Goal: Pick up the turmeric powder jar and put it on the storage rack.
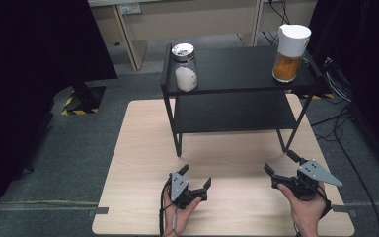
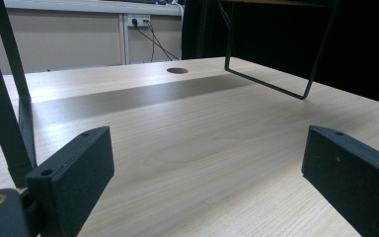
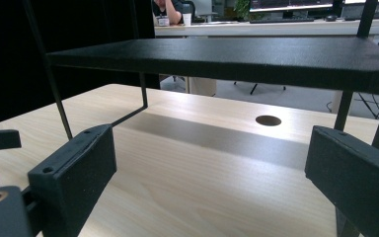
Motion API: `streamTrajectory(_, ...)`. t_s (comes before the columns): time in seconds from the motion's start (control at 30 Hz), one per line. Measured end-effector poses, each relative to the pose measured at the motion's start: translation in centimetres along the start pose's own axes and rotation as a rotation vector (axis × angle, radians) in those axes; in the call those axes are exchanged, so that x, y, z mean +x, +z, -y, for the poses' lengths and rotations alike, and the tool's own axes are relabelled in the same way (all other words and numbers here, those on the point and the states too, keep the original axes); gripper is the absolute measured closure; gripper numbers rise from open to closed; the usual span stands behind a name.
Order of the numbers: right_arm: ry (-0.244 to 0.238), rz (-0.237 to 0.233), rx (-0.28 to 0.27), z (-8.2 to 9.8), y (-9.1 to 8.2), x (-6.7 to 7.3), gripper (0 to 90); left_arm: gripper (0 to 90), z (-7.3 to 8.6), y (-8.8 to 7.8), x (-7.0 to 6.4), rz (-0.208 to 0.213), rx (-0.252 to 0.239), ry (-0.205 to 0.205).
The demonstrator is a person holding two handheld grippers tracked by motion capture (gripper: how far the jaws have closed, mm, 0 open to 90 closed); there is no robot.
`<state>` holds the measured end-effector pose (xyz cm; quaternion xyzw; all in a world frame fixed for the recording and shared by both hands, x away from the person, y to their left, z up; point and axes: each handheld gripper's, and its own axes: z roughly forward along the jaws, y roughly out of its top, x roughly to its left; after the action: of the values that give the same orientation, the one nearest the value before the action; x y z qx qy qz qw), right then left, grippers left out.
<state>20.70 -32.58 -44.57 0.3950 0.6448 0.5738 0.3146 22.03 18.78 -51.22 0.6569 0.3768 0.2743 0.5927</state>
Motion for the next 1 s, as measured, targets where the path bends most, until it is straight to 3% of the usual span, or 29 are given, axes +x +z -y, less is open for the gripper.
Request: streamTrajectory(1.0, 0.018, -0.017, 0.08, 3.0, 0.0, 0.0, 5.5, 5.1, 0.0, 0.0, 0.0, 0.003, 0.0, -0.002)
